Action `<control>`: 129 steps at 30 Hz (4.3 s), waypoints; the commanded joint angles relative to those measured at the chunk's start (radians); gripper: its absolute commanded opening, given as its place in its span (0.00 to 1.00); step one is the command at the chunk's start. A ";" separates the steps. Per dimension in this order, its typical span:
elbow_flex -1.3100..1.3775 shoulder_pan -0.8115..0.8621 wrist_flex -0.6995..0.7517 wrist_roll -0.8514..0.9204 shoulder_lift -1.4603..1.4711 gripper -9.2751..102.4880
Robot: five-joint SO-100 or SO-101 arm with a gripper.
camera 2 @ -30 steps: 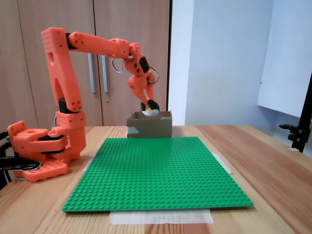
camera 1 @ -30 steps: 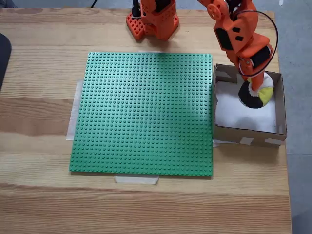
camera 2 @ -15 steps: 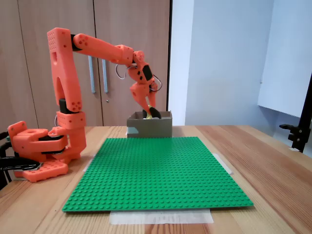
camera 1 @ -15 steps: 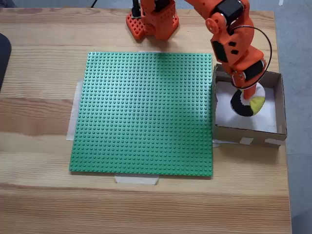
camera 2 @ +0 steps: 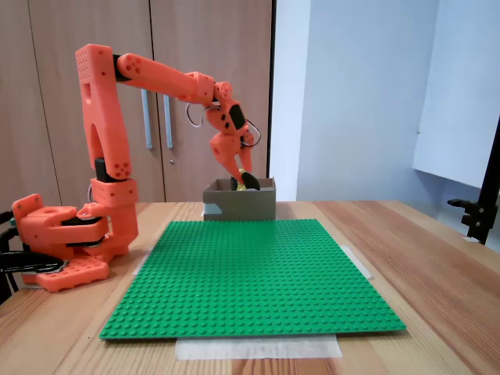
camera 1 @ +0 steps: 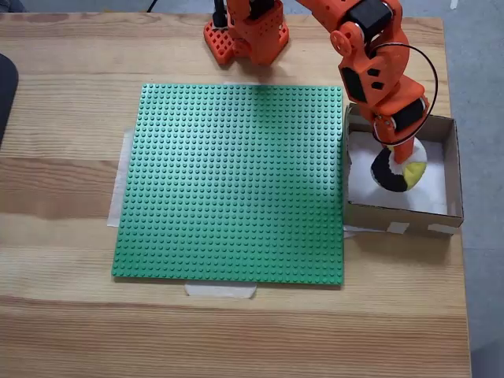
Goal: Pick the ball and put it in the box.
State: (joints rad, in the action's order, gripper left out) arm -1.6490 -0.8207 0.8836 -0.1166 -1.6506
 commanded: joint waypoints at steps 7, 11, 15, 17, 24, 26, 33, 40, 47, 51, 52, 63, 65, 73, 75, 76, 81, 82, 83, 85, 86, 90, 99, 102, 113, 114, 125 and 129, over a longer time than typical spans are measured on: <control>0.018 -0.049 0.017 0.026 -0.028 0.18; 0.018 -0.057 0.025 0.018 -0.040 0.20; 0.017 -0.048 0.017 0.017 -0.063 0.24; 0.009 -0.037 0.008 0.034 -0.072 0.24; -0.048 -0.028 -0.021 0.072 -0.173 0.22; -0.069 -0.018 -0.037 0.077 -0.216 0.19; -0.166 0.023 -0.078 0.086 -0.391 0.08; -0.278 0.118 -0.092 0.109 -0.552 0.08; -0.344 0.298 -0.107 0.137 -0.670 0.08; -0.407 0.407 -0.144 0.152 -0.746 0.08; -0.420 0.433 -0.152 0.152 -0.761 0.08; -0.603 0.609 -0.216 0.160 -0.948 0.08; -0.640 0.629 -0.216 0.156 -0.988 0.08; -0.808 0.729 -0.241 0.141 -1.123 0.08; -0.850 0.753 -0.253 0.132 -1.144 0.08; -0.864 0.762 -0.253 0.129 -1.152 0.08; -0.957 0.801 -0.258 0.114 -1.223 0.08; -0.977 0.805 -0.259 0.110 -1.241 0.08; -0.996 0.808 -0.259 0.109 -1.259 0.08; -1.039 0.811 -0.249 0.104 -1.310 0.08; -1.062 0.811 -0.239 0.101 -1.341 0.08; -1.134 0.813 -0.179 0.101 -1.439 0.08; -1.259 0.834 -0.114 0.104 -1.539 0.08; -1.295 0.827 -0.107 0.094 -1.560 0.08; -1.390 0.821 -0.106 0.083 -1.571 0.08; -1.401 0.821 -0.110 0.086 -1.571 0.08; -1.489 0.821 -0.132 0.104 -1.571 0.08; -1.506 0.821 -0.132 0.103 -1.571 0.08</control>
State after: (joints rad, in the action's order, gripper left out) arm -3.1385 0.0046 0.7655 -0.0245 -3.2137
